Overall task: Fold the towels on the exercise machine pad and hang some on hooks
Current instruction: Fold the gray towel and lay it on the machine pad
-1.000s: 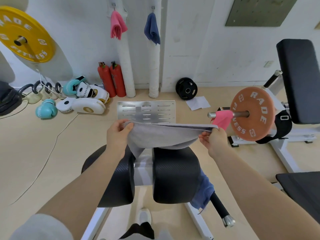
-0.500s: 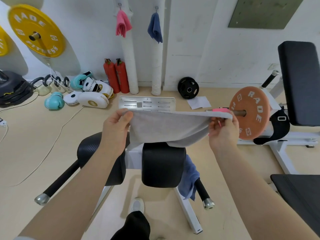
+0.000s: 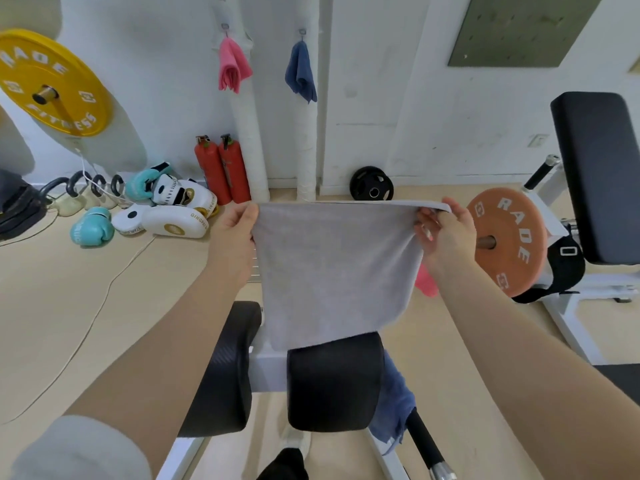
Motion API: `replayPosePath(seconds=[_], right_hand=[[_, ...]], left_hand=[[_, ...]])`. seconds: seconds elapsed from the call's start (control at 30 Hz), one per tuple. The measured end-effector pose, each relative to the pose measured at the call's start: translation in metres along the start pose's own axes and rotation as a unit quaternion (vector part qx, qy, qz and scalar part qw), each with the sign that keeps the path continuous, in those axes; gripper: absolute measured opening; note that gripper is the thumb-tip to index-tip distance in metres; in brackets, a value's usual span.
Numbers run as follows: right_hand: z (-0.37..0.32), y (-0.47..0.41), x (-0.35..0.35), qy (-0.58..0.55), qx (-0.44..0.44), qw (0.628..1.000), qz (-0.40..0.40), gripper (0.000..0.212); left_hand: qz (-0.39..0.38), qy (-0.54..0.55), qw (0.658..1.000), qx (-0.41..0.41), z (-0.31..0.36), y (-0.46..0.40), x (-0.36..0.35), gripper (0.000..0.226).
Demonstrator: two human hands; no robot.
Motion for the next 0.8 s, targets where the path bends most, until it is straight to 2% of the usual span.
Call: replayPosePath(seconds=[0.13,0.23,0.33,0.5,0.6,0.7,0.8], right_hand=[[-0.028,-0.018,-0.010,-0.009,0.048,0.999,0.024,0.028],[-0.030,-0.014,0.014,0.116,0.047,0.989,0.085,0.031],[-0.016,0.000,0.043,0.233,0.035,0.965,0.118,0.029],[0.032,0.035,0.096,0.366,-0.024,0.925,0.093,0.027],[0.069,0.063,0.138,0.350,-0.140,0.921,0.103,0.021],[0.099,0.090,0.171,0.347,-0.249,0.900,0.088,0.013],[0.098,0.112,0.192,0.365,-0.214,0.904,0.065,0.020]], left_hand=[[-0.032,0.022,0.999,-0.037,0.023,-0.029,-0.012,0.014],[-0.048,-0.021,0.998,-0.028,0.006,-0.023,-0.010,0.018],[-0.065,-0.115,0.991,0.011,-0.024,-0.001,-0.001,0.015],[-0.047,-0.197,0.976,0.082,-0.081,0.057,0.021,0.017],[-0.046,-0.250,0.962,0.101,-0.105,0.097,0.030,0.016],[-0.041,-0.306,0.943,0.127,-0.121,0.137,0.037,0.022],[-0.051,-0.330,0.931,0.144,-0.134,0.174,0.038,0.024]])
Point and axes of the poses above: each hand's wrist, its own y-axis away from the middle knuckle, its own x-axis out of the back of the hand, z = x × y, the point moved 9 cm from there along -y, towards the middle knuckle, and after that the axes turned 11 degrees about -z, right-handed, at the moved point
